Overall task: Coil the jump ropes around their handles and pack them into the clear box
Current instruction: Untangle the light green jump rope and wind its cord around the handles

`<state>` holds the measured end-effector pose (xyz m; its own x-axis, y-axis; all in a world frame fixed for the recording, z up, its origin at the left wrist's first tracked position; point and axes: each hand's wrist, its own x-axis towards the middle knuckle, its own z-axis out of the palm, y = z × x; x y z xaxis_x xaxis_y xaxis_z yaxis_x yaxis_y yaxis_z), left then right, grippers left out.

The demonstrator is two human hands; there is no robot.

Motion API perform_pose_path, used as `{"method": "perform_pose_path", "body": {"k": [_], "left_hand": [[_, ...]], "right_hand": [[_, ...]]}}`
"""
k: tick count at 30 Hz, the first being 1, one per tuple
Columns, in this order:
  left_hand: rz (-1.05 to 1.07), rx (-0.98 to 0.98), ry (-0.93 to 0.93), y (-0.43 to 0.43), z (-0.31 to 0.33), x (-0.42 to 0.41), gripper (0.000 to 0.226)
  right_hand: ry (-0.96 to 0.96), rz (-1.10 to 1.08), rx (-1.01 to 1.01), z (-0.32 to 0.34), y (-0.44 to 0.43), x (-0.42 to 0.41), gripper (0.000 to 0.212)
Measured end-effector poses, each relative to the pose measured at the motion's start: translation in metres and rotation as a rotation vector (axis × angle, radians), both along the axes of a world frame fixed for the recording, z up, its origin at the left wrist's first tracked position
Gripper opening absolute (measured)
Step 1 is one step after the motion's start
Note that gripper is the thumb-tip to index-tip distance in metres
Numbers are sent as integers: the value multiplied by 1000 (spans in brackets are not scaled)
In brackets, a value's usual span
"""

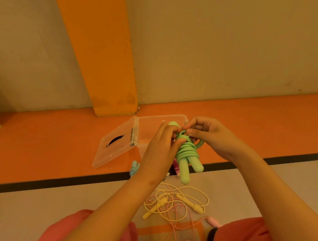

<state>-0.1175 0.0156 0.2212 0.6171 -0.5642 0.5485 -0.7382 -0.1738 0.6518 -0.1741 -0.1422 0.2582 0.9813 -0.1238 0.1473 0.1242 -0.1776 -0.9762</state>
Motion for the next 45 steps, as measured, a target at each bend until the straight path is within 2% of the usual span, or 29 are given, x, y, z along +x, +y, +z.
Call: {"method": "perform_pose_path", "body": {"k": [6, 10, 14, 23, 27, 32, 37, 40, 42, 45], "left_hand": [[-21, -5, -61, 0, -1, 5, 18], [28, -16, -87, -2, -1, 7, 18], [29, 39, -73, -5, -1, 5, 3], [60, 38, -34, -3, 0, 1, 22], [94, 20, -28, -3, -1, 2, 22], [161, 65, -190, -6, -2, 2, 35], [279, 74, -381, -8, -6, 6, 22], [284, 84, -302, -6, -5, 7, 29], [231, 36, -169, -3, -4, 9, 24], [204, -2, -102, -1, -3, 10, 18]], "right_hand": [[-26, -32, 38, -1, 3, 0, 11], [-38, -48, -44, 0, 5, 0, 11], [-56, -69, -13, -1, 8, 2, 10], [-50, -141, -3, -5, 15, 5, 17], [-55, -171, 44, -4, 18, 6, 18], [-37, -200, 29, -3, 20, 9, 15], [-39, -161, 30, -1, 19, 8, 15], [-6, -100, 28, 0, 16, 5, 11], [22, -55, 32, 0, 13, 3, 22], [31, -68, 13, -3, 12, 4, 31]]}}
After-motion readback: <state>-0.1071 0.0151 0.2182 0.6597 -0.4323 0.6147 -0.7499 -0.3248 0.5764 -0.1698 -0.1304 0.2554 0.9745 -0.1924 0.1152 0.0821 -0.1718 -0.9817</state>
